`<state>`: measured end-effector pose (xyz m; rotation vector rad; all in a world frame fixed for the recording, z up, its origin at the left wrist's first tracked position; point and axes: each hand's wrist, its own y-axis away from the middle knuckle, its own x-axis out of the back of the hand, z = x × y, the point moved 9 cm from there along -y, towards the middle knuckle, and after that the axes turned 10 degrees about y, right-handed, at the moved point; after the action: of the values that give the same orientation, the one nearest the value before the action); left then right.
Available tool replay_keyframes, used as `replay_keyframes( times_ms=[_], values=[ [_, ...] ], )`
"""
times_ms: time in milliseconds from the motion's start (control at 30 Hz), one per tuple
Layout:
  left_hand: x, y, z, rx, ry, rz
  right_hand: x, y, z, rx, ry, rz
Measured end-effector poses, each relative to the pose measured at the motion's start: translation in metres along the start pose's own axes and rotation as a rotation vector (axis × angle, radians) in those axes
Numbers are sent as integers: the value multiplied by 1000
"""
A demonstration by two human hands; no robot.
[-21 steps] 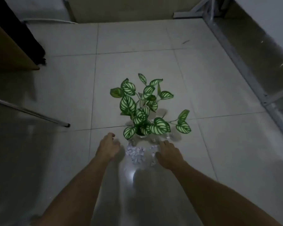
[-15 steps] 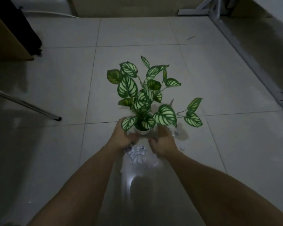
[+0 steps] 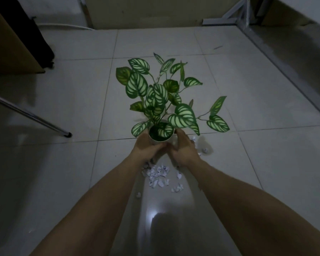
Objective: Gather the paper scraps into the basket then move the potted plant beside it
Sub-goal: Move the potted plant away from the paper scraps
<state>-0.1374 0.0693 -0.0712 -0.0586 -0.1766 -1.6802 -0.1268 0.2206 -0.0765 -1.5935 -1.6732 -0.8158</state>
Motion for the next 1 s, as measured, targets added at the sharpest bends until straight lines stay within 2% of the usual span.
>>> replay_keyframes(
  times_ms=[200,333,467,733,867,1000],
  values=[
    [30,-24,17,-69,-22,40,-6,-36,-12,-42,-26,-81],
    [52,-42,24,-123,-75,66,-14,-66,-29,56,37,-149],
    [69,-69,7,8,-18,109,-26,-90,-36,81,34,-216],
    [87,-92,-20,61,-86,117,-39,-105,-31,90,33,-263],
    [86,-94,-31,77,-24,107,-36,-100,-5,10,173,-199],
    [88,-91,-37,75,-37,36,-1,-93,23,-35,338,51]
  ],
)
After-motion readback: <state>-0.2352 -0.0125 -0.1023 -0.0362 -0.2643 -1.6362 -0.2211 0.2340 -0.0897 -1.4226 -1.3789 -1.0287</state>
